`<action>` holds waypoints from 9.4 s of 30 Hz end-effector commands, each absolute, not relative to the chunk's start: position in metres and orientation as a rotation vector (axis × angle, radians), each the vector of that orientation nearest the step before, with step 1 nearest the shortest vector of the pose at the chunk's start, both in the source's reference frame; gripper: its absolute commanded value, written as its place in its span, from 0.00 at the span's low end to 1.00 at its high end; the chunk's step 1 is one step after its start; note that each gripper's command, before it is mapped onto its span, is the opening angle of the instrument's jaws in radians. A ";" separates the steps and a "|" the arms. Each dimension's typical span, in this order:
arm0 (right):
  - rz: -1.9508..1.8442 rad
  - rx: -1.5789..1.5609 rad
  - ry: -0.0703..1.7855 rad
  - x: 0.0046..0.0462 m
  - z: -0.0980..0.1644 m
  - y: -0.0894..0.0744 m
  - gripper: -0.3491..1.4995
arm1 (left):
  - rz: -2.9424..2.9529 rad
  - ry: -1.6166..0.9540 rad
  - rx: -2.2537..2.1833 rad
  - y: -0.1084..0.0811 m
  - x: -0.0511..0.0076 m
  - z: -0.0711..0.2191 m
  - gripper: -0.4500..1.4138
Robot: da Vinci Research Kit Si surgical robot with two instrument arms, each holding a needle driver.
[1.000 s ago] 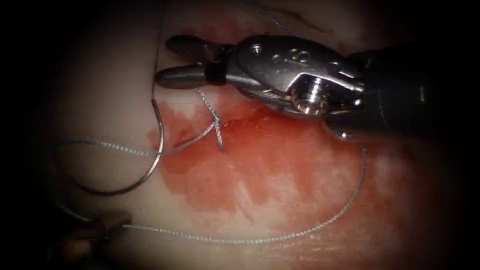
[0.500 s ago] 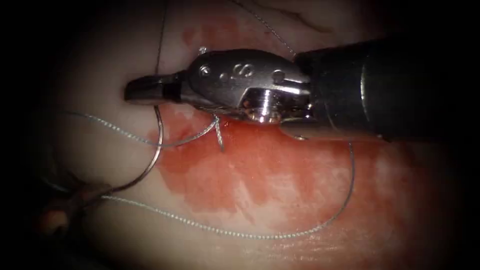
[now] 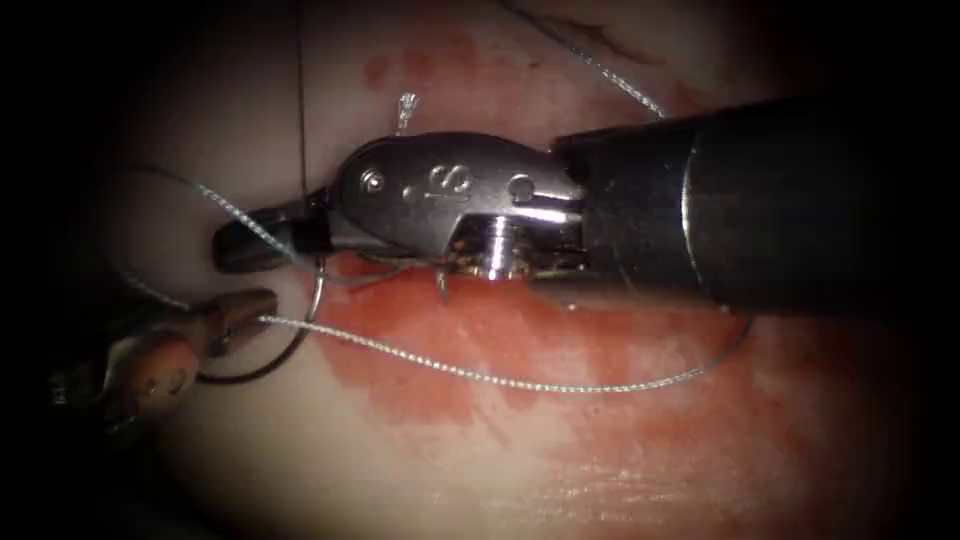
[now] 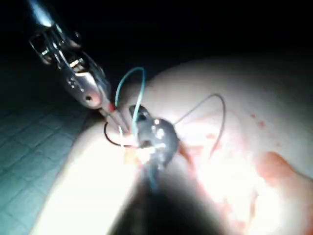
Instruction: Wound Closure
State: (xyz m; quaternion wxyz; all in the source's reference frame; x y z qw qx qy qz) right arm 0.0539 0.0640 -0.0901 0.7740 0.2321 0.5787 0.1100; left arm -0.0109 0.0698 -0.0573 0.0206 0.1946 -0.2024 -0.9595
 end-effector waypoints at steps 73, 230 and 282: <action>0.806 0.186 1.455 0.0500 -0.094 0.061 0.65 | -2.655 -0.586 0.764 0.067 -0.0188 -0.062 0.05; 0.154 0.099 1.140 0.0386 -0.093 0.055 0.71 | -2.869 -0.433 0.661 0.095 -0.0058 -0.061 0.05; -0.055 0.026 1.241 0.0404 -0.092 0.055 0.00 | -2.897 -0.429 0.595 0.099 -0.0053 -0.060 0.05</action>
